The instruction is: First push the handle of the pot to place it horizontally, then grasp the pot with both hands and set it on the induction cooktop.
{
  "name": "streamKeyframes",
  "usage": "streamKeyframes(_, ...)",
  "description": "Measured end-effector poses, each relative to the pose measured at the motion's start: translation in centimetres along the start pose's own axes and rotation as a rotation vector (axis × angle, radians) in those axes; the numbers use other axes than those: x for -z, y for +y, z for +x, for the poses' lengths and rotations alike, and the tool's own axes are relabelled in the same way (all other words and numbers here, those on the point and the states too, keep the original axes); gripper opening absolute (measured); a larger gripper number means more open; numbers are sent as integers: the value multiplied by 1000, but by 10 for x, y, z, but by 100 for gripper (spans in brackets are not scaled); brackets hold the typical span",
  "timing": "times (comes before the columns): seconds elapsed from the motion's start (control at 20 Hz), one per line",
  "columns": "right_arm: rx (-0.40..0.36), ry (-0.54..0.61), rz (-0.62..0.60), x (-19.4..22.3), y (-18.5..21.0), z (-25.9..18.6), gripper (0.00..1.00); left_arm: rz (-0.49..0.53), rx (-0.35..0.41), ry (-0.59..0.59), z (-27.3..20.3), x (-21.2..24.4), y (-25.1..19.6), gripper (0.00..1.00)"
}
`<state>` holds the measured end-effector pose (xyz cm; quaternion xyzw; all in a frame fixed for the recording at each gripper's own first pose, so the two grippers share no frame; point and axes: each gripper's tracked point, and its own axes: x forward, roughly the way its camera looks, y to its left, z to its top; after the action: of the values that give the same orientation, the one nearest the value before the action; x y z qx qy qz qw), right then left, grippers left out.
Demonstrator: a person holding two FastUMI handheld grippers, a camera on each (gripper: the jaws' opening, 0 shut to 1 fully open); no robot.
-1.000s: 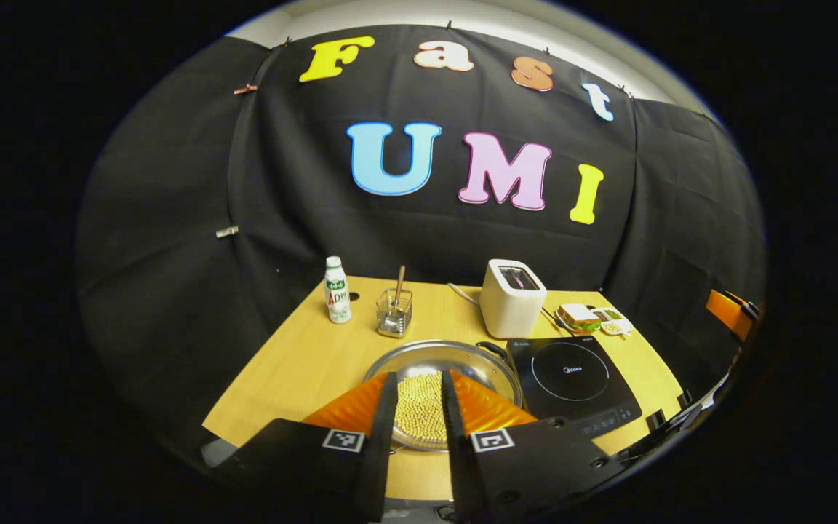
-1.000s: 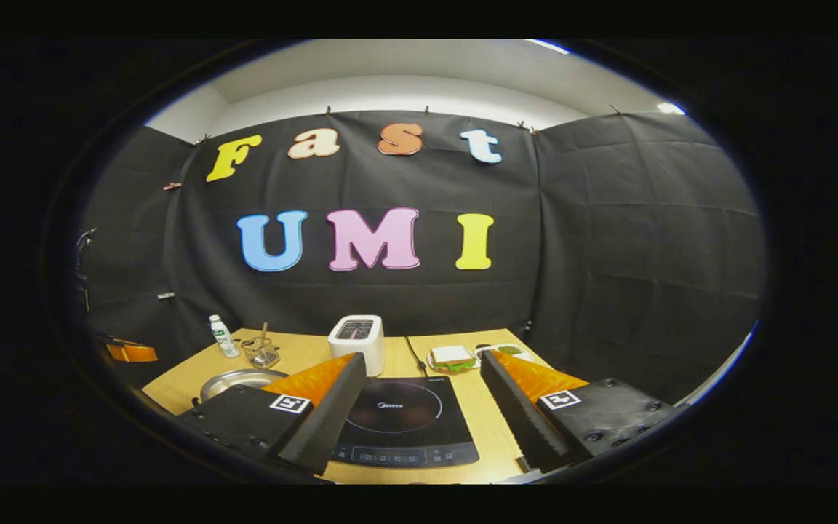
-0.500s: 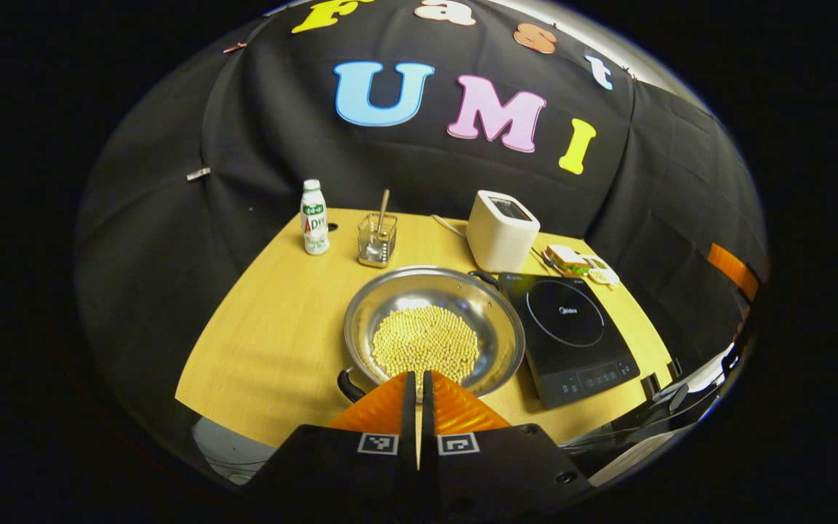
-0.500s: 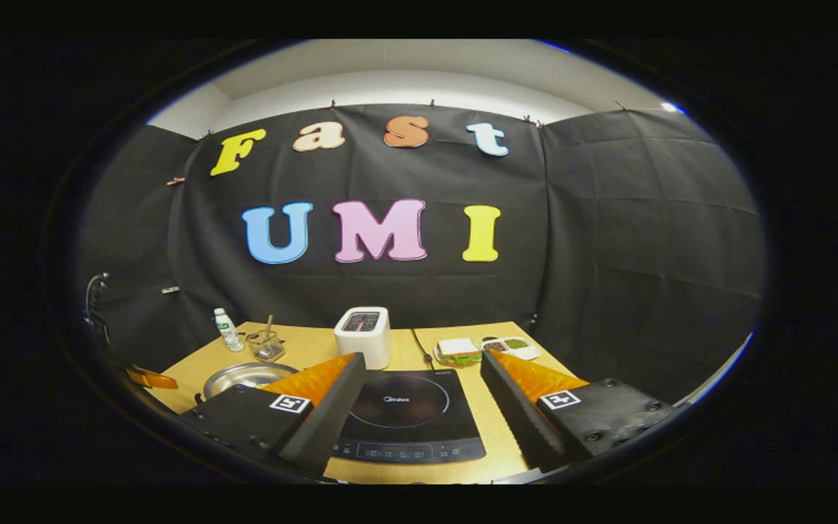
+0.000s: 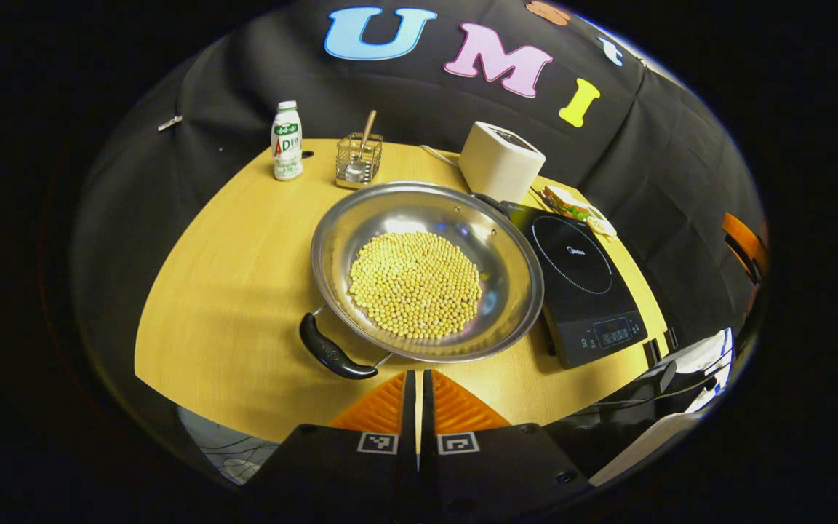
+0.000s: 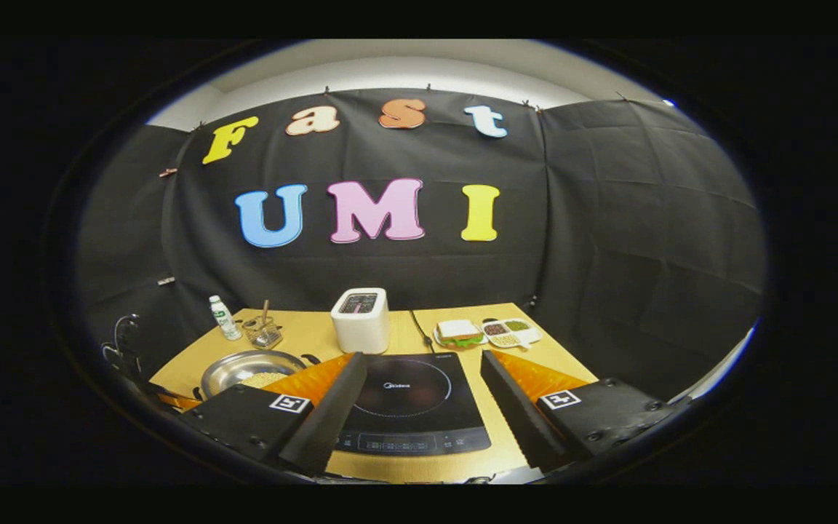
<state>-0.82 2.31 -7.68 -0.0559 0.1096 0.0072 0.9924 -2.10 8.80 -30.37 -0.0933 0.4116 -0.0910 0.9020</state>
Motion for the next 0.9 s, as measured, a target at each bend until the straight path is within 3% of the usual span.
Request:
streamKeyframes(0.4,-12,29,-23,9,19,11,99,-37,51,108,31,-3,18,5)
streamKeyframes(0.6,-15,40,-26,13,25,17,99,1,7,117,34,-7,40,5)
streamKeyframes(0.9,-21,53,-30,14,36,31,99,-23,-24,121,43,-20,77,5)
